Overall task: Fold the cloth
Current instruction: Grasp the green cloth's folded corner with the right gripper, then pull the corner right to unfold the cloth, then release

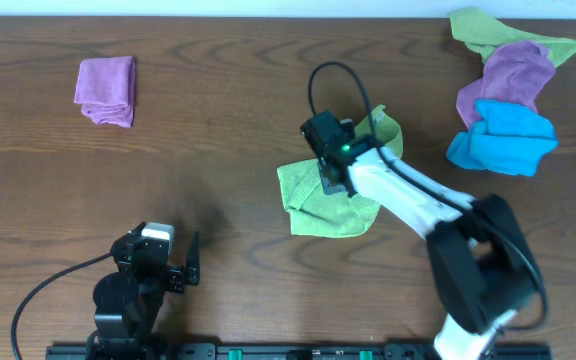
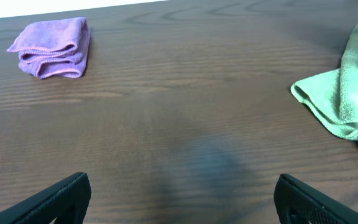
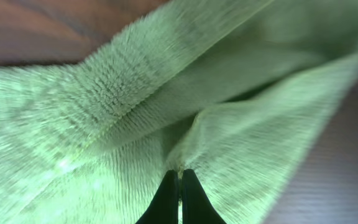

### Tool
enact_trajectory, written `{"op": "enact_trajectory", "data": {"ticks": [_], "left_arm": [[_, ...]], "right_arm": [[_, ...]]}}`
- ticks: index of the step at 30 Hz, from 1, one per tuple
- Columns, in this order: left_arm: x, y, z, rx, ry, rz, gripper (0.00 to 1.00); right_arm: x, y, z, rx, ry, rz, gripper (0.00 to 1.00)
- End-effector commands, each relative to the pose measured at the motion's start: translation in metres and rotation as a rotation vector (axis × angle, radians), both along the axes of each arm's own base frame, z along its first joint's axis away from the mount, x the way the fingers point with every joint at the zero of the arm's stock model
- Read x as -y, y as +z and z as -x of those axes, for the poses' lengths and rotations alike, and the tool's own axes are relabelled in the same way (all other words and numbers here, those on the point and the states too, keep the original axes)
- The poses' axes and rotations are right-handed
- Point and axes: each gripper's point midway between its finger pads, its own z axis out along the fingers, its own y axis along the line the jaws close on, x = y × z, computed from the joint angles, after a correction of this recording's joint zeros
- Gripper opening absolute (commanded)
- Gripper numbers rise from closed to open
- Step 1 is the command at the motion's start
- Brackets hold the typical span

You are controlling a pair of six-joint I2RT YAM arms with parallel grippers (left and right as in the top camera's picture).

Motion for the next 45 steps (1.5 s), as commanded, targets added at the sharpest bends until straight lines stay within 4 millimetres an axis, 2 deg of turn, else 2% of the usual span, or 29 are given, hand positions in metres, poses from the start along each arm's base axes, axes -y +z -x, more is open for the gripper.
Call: {"op": "enact_trajectory", "data": {"ticks": [1, 5, 9, 12, 17, 18, 19, 20, 22, 24, 29, 30, 31, 33, 35, 36, 38, 42, 45], "left_arm": [[0.000, -0.007, 0.000, -0.014, 0.006, 0.012, 0.95], [0.000, -0.007, 0.000, -0.014, 0.006, 0.012, 0.95], [0.000, -0.007, 0.000, -0.014, 0.006, 0.012, 0.95], [0.000, -0.007, 0.000, -0.014, 0.006, 0.012, 0.95], [0.000, -0.007, 0.000, -0.014, 0.006, 0.012, 0.95], [0.000, -0.007, 0.000, -0.014, 0.006, 0.012, 0.95], [0.000, -0.007, 0.000, -0.014, 0.006, 0.012, 0.95], [0.000, -0.007, 0.000, -0.014, 0.006, 0.012, 0.95], [0.000, -0.007, 0.000, -0.014, 0.006, 0.012, 0.96], [0.000, -0.007, 0.000, -0.014, 0.006, 0.012, 0.95], [0.000, -0.007, 0.000, -0.014, 0.006, 0.012, 0.95], [0.000, -0.007, 0.000, -0.014, 0.006, 0.012, 0.95], [0.000, -0.007, 0.000, -0.014, 0.006, 0.012, 0.95], [0.000, -0.007, 0.000, -0.014, 0.006, 0.012, 0.95], [0.000, -0.007, 0.000, -0.014, 0.006, 0.012, 0.95], [0.000, -0.007, 0.000, -0.014, 0.006, 0.012, 0.95], [0.000, -0.007, 0.000, -0.014, 0.006, 0.012, 0.95], [0.000, -0.006, 0.000, -0.011, 0.007, 0.011, 0.95], [0.007, -0.005, 0.000, -0.010, -0.023, 0.042, 0.95]], "right_arm": [[0.003, 0.041, -0.004, 0.094, -0.032, -0.047, 0.02], [0.011, 0.060, 0.008, 0.093, -0.049, -0.049, 0.02], [0.028, 0.061, 0.027, 0.041, -0.125, -0.015, 0.02], [0.050, 0.059, 0.047, -0.005, -0.245, 0.050, 0.02], [0.089, 0.060, 0.081, -0.062, -0.550, 0.107, 0.02], [0.094, 0.060, 0.086, -0.081, -0.590, 0.109, 0.13], [0.096, 0.059, 0.090, -0.098, -0.609, 0.106, 0.34], [0.096, 0.058, 0.092, -0.115, -0.617, 0.097, 0.68], [0.094, 0.056, 0.095, -0.141, -0.626, 0.076, 0.98], [0.094, 0.056, 0.097, -0.155, -0.626, 0.075, 0.99], [0.084, 0.053, 0.098, -0.183, -0.605, 0.030, 0.99], [0.079, 0.051, 0.096, -0.197, -0.567, 0.007, 0.92], [0.070, 0.048, 0.092, -0.219, -0.504, -0.028, 0.79], [0.054, 0.046, 0.088, -0.248, -0.404, -0.096, 0.78], [0.042, 0.049, 0.085, -0.253, -0.345, -0.162, 0.61], [0.039, 0.054, 0.084, -0.239, -0.337, -0.183, 0.60], [0.039, 0.066, 0.082, -0.196, -0.330, -0.211, 0.37], [0.041, 0.105, 0.082, -0.082, -0.277, -0.271, 0.02], [0.039, 0.129, 0.091, -0.036, -0.217, -0.323, 0.02]]}}
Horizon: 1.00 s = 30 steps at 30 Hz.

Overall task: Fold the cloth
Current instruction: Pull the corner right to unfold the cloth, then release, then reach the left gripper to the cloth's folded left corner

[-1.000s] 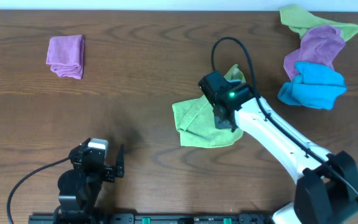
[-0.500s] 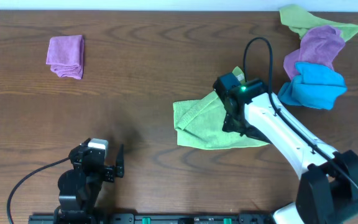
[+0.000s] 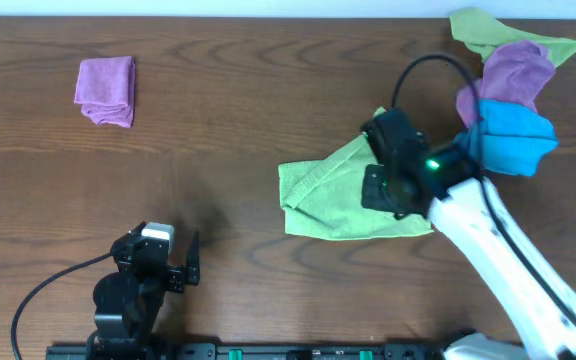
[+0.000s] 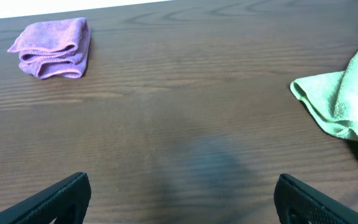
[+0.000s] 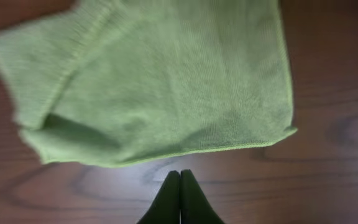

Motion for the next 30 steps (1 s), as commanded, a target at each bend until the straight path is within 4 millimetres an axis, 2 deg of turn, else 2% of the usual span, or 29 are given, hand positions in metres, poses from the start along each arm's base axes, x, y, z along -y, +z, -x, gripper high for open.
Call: {"op": "enact_trajectory", "data": {"ticks": [1, 3, 5, 7, 10, 14, 18, 22, 28, 30], "left_arm": [[0.017, -0.005, 0.003, -0.021, -0.071, 0.094, 0.95], [0.051, 0.003, 0.015, -0.053, -0.225, 0.270, 0.95], [0.085, 0.011, 0.036, -0.147, -0.380, 0.491, 0.95], [0.097, 0.020, 0.046, -0.167, -0.463, 0.560, 0.96], [0.104, 0.023, 0.052, -0.252, -0.453, 0.698, 0.95], [0.103, 0.027, 0.050, -0.357, -0.354, 0.886, 0.95], [0.100, 0.036, 0.042, -0.313, -0.329, 0.911, 0.95], [0.107, 0.061, 0.045, -0.226, -0.444, 0.898, 0.96], [0.107, 0.054, 0.037, -0.248, -0.412, 0.886, 0.96], [0.109, 0.052, 0.034, -0.254, -0.417, 0.871, 0.99]], "right_arm": [[-0.001, 0.024, 0.009, 0.057, 0.070, -0.043, 0.02], [-0.003, 0.038, 0.019, 0.089, 0.095, -0.085, 0.02], [-0.006, 0.052, 0.027, 0.123, 0.125, -0.135, 0.02], [-0.010, 0.065, 0.035, 0.156, 0.151, -0.186, 0.02], [-0.010, 0.077, 0.043, 0.192, 0.159, -0.216, 0.02], [-0.007, 0.085, 0.049, 0.215, 0.161, -0.228, 0.02], [-0.015, 0.088, 0.056, 0.206, 0.185, -0.281, 0.02], [-0.018, 0.088, 0.059, 0.192, 0.194, -0.299, 0.01], [-0.023, 0.098, 0.048, 0.257, 0.200, -0.323, 0.02], [-0.024, 0.102, 0.045, 0.281, 0.202, -0.331, 0.02]]}}
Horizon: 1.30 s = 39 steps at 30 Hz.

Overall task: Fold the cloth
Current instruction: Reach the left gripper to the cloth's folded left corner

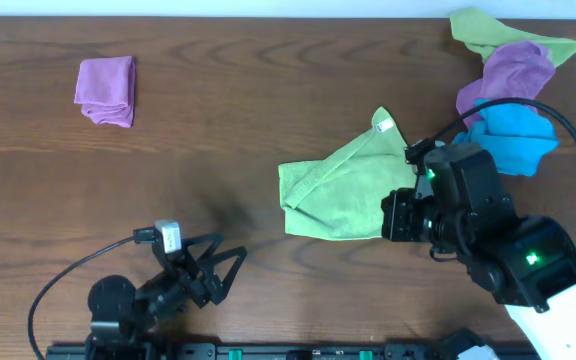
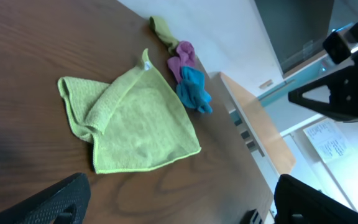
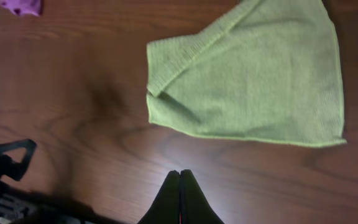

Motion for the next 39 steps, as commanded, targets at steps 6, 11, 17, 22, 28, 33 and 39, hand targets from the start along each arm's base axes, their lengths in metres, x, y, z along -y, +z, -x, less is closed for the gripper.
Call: {"op": "enact_trajectory", "data": {"ticks": [6, 11, 17, 22, 28, 33, 39], "left_arm": [[0.011, -0.028, -0.012, -0.077, -0.037, -0.117, 0.90], [0.024, -0.037, -0.022, -0.095, -0.072, -0.266, 0.90], [0.053, -0.037, -0.040, -0.081, -0.133, -0.455, 0.90], [0.082, -0.051, -0.061, -0.077, -0.178, -0.719, 0.91], [0.102, -0.083, -0.088, -0.114, -0.172, -1.002, 0.89], [0.125, -0.105, -0.088, -0.136, -0.230, -1.050, 0.43], [0.133, -0.110, -0.081, -0.200, -0.230, -0.989, 0.06]], "right_arm": [[-0.002, 0.021, -0.012, 0.121, 0.020, -0.018, 0.02], [-0.001, 0.040, -0.023, 0.216, 0.012, -0.047, 0.02], [0.011, 0.053, -0.031, 0.245, -0.040, -0.052, 0.02], [0.025, 0.069, -0.037, 0.299, -0.052, -0.029, 0.01], [0.042, 0.103, -0.035, 0.381, -0.095, -0.028, 0.02], [0.053, 0.115, -0.028, 0.416, -0.115, -0.018, 0.01], [0.059, 0.114, -0.024, 0.414, -0.122, 0.001, 0.02]]}}
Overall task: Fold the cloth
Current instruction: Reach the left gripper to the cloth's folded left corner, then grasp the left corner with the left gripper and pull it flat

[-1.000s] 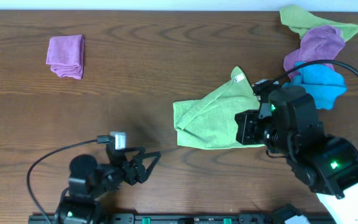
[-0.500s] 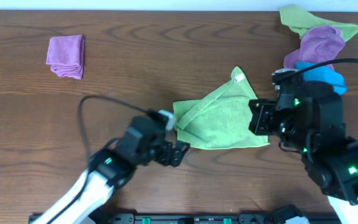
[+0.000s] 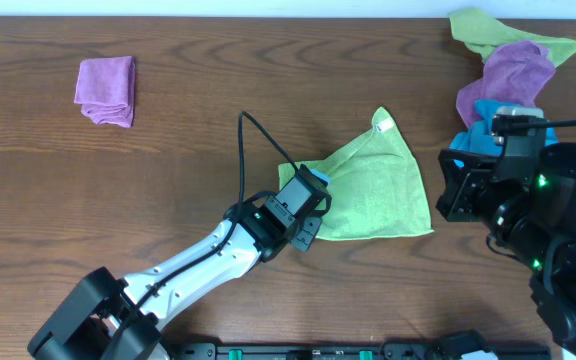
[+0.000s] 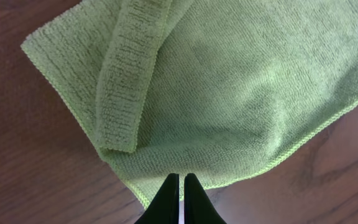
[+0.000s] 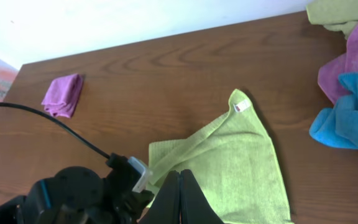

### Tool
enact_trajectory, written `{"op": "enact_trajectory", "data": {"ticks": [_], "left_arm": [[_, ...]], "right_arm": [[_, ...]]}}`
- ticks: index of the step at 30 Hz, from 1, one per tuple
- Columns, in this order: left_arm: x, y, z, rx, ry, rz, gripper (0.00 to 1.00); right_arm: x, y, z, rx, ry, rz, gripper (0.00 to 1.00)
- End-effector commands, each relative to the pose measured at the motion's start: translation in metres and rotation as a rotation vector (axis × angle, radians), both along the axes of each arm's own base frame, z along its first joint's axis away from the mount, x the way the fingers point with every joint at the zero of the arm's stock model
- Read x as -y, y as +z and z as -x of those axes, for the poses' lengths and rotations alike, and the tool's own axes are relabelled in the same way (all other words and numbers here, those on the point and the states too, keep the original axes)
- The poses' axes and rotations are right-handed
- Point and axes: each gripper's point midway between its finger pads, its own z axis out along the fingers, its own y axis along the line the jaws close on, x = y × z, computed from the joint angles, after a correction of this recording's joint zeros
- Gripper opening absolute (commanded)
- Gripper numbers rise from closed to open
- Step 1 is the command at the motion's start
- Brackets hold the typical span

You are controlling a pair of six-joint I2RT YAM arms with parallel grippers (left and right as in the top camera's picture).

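The green cloth point(image 3: 378, 185) lies spread flat in a rough triangle at mid table, with a white tag point(image 3: 377, 124) at its far corner. A strip point(image 4: 126, 81) along its left side is folded over. My left gripper point(image 3: 306, 222) hovers at the cloth's near left corner; its fingers point(image 4: 170, 196) are shut, tips over the cloth's edge point(image 4: 229, 93), which shows no pucker. My right gripper point(image 5: 180, 186) is shut on nothing, high above the table to the right of the cloth point(image 5: 235, 168).
A folded purple cloth point(image 3: 105, 90) sits at the far left. A pile of green, purple and blue cloths point(image 3: 508, 90) fills the far right corner, just behind the right arm point(image 3: 518, 210). The left arm's cable point(image 3: 243, 150) loops left of the cloth.
My left gripper, then wide open near the table's front left, is now shut at the green cloth's near left corner. The right gripper stands farther right and higher. The cloth lies as before.
First my right gripper was shut on the bunched green cloth at mid table. Then the cloth lay spread out with the gripper shut and free above it. Later the right arm was higher and the left arm had tilted up. Now the left gripper is at the cloth.
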Motion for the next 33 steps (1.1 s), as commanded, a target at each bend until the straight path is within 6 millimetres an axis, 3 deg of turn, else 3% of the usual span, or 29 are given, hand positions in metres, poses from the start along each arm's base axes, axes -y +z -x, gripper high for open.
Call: {"op": "enact_trajectory", "data": {"ticks": [1, 10, 19, 24, 29, 33], "left_arm": [[0.007, 0.005, -0.002, -0.013, 0.025, 0.036, 0.06], [-0.001, -0.032, 0.002, -0.078, 0.031, -0.050, 0.05], [-0.015, -0.047, -0.006, -0.047, 0.071, -0.138, 0.06], [-0.021, -0.059, 0.000, -0.081, 0.070, -0.177, 0.06], [-0.046, -0.067, 0.014, -0.142, 0.094, -0.283, 0.06], [-0.101, -0.062, 0.016, -0.102, 0.283, -0.496, 0.06]], "right_arm": [[0.005, 0.004, 0.001, 0.015, -0.004, 0.023, 0.02], [0.006, 0.001, 0.004, -0.003, -0.004, 0.027, 0.01], [0.006, -0.002, 0.006, -0.018, -0.004, 0.030, 0.01], [0.006, -0.003, 0.006, -0.018, -0.004, 0.030, 0.02], [0.006, -0.002, 0.006, -0.018, -0.004, 0.031, 0.02], [0.006, -0.003, 0.005, -0.019, -0.004, 0.031, 0.01]]}}
